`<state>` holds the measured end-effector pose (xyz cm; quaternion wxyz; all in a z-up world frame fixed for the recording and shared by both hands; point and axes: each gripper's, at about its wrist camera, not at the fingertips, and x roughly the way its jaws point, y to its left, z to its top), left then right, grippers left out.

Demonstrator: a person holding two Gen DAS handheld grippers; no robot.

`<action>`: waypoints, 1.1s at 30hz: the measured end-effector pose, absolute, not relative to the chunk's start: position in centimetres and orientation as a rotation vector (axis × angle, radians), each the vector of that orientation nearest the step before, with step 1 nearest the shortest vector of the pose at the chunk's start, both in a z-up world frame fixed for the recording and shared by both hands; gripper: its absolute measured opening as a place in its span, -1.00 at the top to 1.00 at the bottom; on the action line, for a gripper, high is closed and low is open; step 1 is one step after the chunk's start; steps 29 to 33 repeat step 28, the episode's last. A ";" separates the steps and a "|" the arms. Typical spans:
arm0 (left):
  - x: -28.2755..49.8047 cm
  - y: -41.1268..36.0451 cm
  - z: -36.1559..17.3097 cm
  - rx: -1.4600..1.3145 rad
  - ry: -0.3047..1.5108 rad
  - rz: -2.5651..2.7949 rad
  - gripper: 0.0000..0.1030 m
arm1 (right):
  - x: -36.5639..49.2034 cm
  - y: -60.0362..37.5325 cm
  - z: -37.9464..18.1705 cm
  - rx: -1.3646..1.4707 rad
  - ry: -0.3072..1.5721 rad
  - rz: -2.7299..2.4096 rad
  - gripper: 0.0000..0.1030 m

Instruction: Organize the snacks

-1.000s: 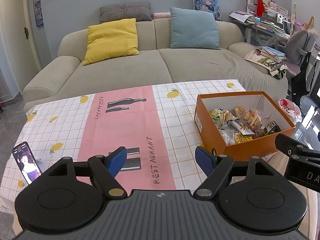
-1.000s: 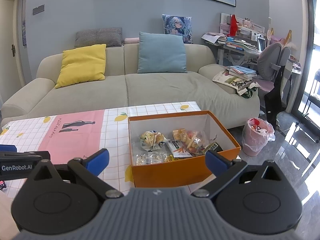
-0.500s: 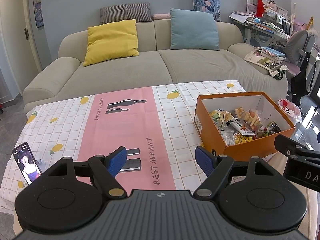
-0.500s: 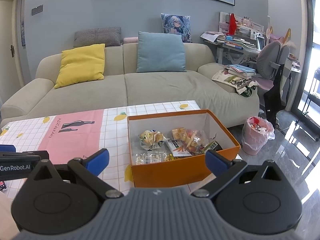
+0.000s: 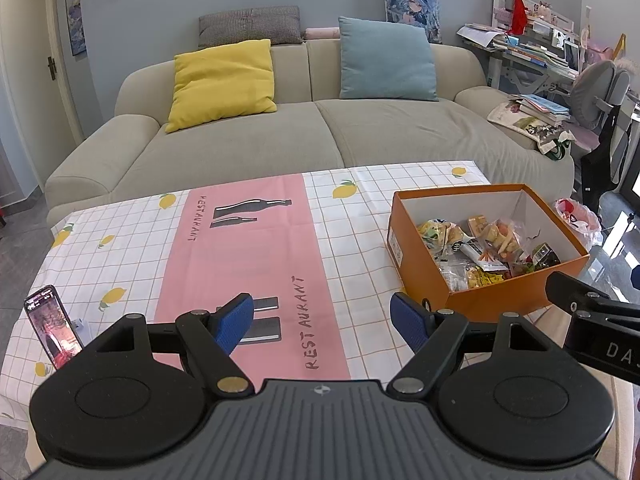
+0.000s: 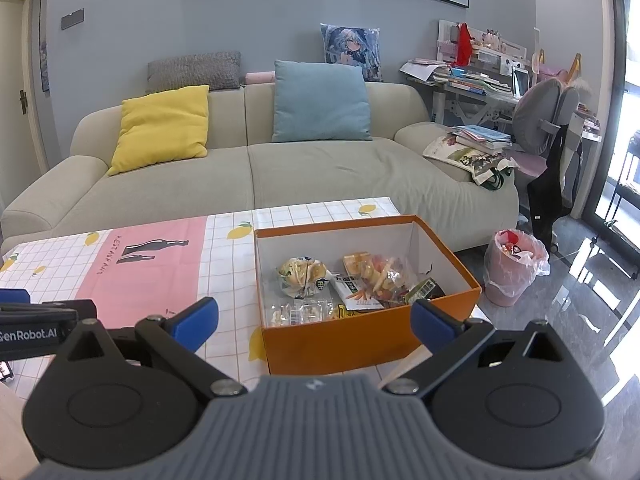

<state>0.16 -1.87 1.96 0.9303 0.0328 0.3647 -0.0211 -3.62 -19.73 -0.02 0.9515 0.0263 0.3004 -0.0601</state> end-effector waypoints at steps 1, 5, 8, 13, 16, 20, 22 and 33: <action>0.2 -1.9 2.0 0.067 0.747 -0.044 -0.77 | -3.6 -19.7 0.0 0.054 0.612 -0.122 -0.93; 0.2 -1.9 2.0 0.068 0.745 -0.044 -0.77 | -3.6 -19.6 -0.1 0.056 0.615 -0.123 -0.93; 0.1 -1.9 2.0 0.068 0.745 -0.045 -0.77 | -3.6 -19.6 -0.1 0.058 0.618 -0.124 -0.93; 0.2 -2.1 2.2 0.068 0.742 -0.044 -0.77 | -3.5 -19.4 -0.2 0.060 0.621 -0.127 -0.93; 0.2 -2.0 2.2 0.068 0.742 -0.044 -0.77 | -3.4 -19.4 -0.3 0.059 0.621 -0.127 -0.93; 0.3 -2.1 2.3 0.068 0.741 -0.048 -0.77 | -3.4 -19.4 -0.3 0.060 0.622 -0.127 -0.93; 0.2 -2.1 2.5 0.066 0.740 -0.049 -0.77 | -3.4 -19.3 -0.3 0.060 0.624 -0.127 -0.93; 0.2 -2.0 2.8 0.060 0.734 -0.052 -0.77 | -3.4 -19.2 -0.5 0.060 0.628 -0.127 -0.94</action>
